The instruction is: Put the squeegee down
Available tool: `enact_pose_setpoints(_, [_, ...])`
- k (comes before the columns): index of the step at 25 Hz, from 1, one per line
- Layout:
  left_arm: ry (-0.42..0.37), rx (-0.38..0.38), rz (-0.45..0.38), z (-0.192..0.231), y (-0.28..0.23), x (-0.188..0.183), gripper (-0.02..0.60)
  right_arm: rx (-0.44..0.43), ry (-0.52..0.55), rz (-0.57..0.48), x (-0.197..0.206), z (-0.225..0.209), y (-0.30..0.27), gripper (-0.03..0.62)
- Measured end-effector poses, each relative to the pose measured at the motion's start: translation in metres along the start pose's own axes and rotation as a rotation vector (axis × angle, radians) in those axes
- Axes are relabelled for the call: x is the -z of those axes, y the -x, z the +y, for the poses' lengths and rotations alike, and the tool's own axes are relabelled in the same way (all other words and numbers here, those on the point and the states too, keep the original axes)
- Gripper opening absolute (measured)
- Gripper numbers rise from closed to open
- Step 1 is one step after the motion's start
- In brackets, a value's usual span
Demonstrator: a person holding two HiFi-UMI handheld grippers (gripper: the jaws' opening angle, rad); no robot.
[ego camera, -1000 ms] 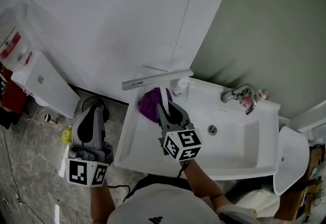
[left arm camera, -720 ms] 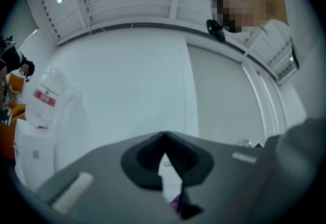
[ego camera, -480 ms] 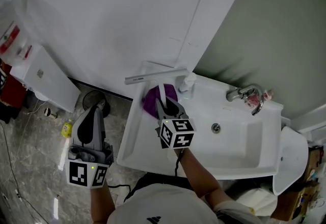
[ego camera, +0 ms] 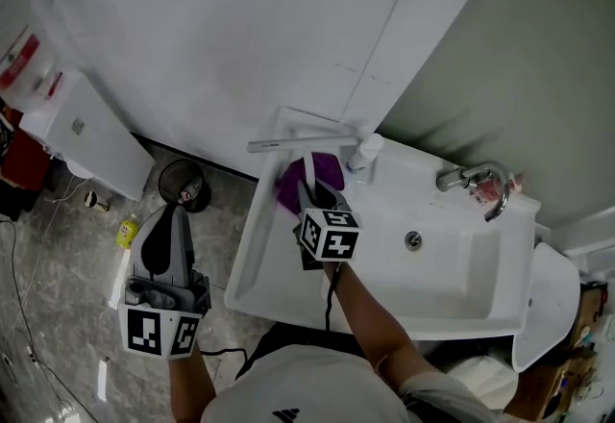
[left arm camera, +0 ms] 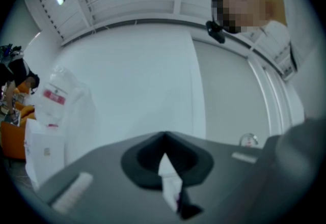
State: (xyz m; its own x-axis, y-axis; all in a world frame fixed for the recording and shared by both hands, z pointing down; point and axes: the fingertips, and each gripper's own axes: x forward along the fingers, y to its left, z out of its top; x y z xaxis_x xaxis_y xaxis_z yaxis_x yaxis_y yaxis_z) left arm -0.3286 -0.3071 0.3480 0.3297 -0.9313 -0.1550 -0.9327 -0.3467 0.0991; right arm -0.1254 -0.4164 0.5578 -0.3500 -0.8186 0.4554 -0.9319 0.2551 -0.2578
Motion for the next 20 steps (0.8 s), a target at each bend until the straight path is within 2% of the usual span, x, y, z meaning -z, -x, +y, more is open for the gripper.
enact_pose_setpoints(20, [0.010, -0.058, 0.046, 0.026, 0.000, 0.019, 0.008, 0.087, -0.094, 0.157, 0.047, -0.027, -0.051, 0.078])
